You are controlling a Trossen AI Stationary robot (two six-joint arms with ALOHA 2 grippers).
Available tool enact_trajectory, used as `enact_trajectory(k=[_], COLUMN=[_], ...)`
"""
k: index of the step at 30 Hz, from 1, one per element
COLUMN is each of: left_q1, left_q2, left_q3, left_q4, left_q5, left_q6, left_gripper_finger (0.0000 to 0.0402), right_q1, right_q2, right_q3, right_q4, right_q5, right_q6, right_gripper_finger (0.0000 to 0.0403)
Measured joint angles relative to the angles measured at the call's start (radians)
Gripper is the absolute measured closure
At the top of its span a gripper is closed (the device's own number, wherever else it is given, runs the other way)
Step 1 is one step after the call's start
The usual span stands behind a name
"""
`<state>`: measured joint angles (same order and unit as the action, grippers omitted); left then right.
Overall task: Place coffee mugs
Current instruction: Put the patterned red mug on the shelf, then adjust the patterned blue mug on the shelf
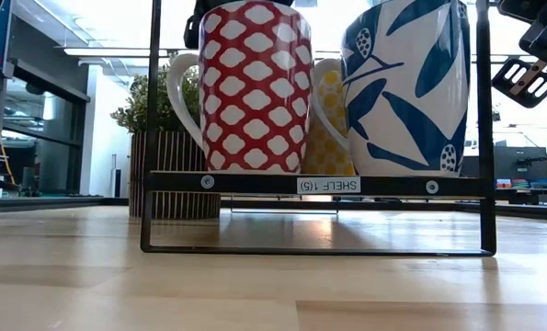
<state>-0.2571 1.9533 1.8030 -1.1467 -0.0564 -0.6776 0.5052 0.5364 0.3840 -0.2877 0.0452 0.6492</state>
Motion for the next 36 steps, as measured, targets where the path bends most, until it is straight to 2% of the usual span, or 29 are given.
enact_trajectory(k=[8,14,18,24,28,36], left_q1=[0.004,-0.002,-0.018,-0.087,-0.139,-0.242], left_q2=[-0.060,-0.128,-0.150,-0.154,-0.154,-0.146], left_q3=[0.000,0.000,0.000,0.000,-0.006,-0.006], left_q4=[-0.013,-0.017,-0.073,-0.222,-0.262,-0.290], left_q5=[0.011,-0.034,-0.038,-0.038,-0.038,-0.075], left_q6=[-0.025,-0.025,-0.009,0.035,0.004,-0.084], left_gripper_finger=[0.0329,0.0329,0.0329,0.0330,0.0330,0.0330], right_q1=[0.000,0.000,0.000,-0.001,0.000,0.000], right_q2=[0.000,0.000,0.001,0.012,0.064,0.270], right_q3=[0.000,0.000,0.000,0.000,0.000,0.001], right_q4=[-0.001,-0.011,-0.008,0.021,0.031,0.172], right_q5=[0.000,0.000,0.001,0.063,0.046,0.040], right_q6=[-0.002,-0.002,-0.002,-0.028,-0.048,-0.080], right_gripper_finger=[0.0402,0.0402,0.0402,0.0402,0.0402,0.0402])
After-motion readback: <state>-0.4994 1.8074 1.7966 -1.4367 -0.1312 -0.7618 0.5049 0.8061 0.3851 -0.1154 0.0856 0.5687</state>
